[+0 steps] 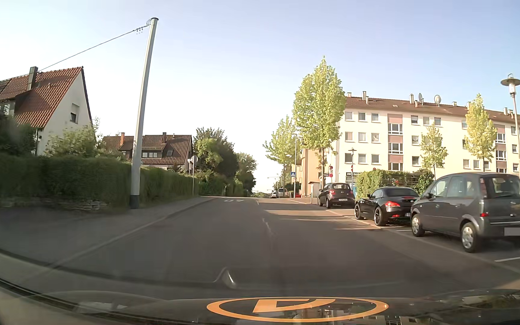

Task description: Follow the waypoints while adhering to traffic rules and regulations

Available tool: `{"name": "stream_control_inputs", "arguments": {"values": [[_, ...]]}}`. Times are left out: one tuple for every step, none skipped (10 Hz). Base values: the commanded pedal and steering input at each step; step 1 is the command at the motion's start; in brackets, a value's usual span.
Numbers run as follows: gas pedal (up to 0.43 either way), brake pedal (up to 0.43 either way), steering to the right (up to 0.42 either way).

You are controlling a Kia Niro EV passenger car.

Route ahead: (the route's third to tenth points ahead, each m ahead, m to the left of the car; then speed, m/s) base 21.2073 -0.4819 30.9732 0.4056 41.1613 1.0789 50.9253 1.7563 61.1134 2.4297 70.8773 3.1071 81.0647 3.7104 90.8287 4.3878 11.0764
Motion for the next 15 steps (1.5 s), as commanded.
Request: {"name": "stream_control_inputs", "arguments": {"values": [[0.22,0.0,0.001],[0.22,0.0,0.0],[0.248,0.0,-0.003],[0.319,0.0,-0.006],[0.331,0.0,-0.008],[0.331,0.0,-0.009],[0.311,0.0,-0.009],[0.26,0.0,-0.009],[0.26,0.0,-0.009],[0.26,0.0,-0.009],[0.26,0.0,-0.01],[0.26,0.0,-0.012],[0.26,0.0,-0.012],[0.26,0.0,-0.012],[0.248,0.0,-0.013]]}}
